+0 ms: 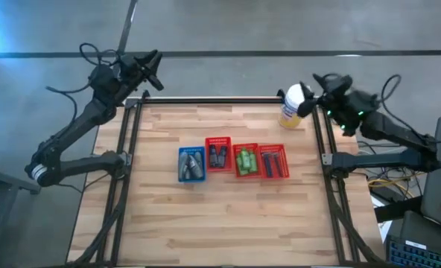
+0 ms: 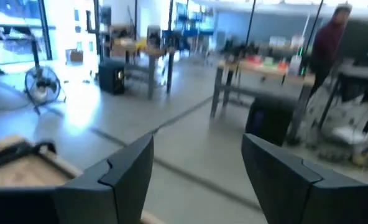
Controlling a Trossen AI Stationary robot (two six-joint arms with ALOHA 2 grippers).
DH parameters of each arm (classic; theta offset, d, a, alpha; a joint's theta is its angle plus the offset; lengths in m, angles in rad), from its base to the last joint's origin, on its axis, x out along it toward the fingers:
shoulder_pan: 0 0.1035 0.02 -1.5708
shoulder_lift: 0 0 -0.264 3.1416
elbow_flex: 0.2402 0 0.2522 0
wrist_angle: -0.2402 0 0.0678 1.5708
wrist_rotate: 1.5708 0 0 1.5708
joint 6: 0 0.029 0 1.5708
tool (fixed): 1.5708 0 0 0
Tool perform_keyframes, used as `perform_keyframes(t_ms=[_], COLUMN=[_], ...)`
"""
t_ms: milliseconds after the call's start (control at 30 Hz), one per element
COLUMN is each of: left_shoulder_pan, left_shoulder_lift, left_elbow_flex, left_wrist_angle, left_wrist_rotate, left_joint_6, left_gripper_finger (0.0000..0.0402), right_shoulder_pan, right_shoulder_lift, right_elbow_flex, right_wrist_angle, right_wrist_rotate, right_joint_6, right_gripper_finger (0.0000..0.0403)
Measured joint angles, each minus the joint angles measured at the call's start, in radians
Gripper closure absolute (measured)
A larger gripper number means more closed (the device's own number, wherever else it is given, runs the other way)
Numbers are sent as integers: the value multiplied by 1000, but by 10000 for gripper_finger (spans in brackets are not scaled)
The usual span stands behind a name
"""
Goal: Pick & Place Travel size toiletries
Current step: Return to Home Position
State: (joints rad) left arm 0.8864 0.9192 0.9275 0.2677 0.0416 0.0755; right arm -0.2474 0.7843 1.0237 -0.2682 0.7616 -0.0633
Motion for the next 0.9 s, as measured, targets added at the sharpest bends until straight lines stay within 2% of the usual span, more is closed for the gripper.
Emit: perform_keyframes(t_ms=[133,267,433,600,700,900], left_shoulder_pan=[-1,-10,-10,-10,-10,-10], left_shoulder_lift=[-25,-101,-244,-392,-458,-591], left_elbow_flex=[0,2,2,2,1,0], left_wrist_angle=[-1,-88,-296,-444,-529,-650], left_wrist_rotate=[-16,-16,-17,-22,-82,-273], left_joint_6=[-5,-53,-62,-87,-83,-17], left_gripper_finger=[306,307,307,307,307,307], right_shoulder_pan=[0,1,-2,-3,-5,-9], right_shoulder_lift=[-62,-86,-66,-23,15,77], right_elbow_flex=[-192,-317,-405,-432,-443,-447], right_wrist_angle=[49,243,493,618,614,618], right_wrist_rotate=[-8,-11,-4,-1,-2,0], right_joint_6=[127,148,-41,-152,-153,-154], right_gripper_finger=[148,131,110,91,80,58])
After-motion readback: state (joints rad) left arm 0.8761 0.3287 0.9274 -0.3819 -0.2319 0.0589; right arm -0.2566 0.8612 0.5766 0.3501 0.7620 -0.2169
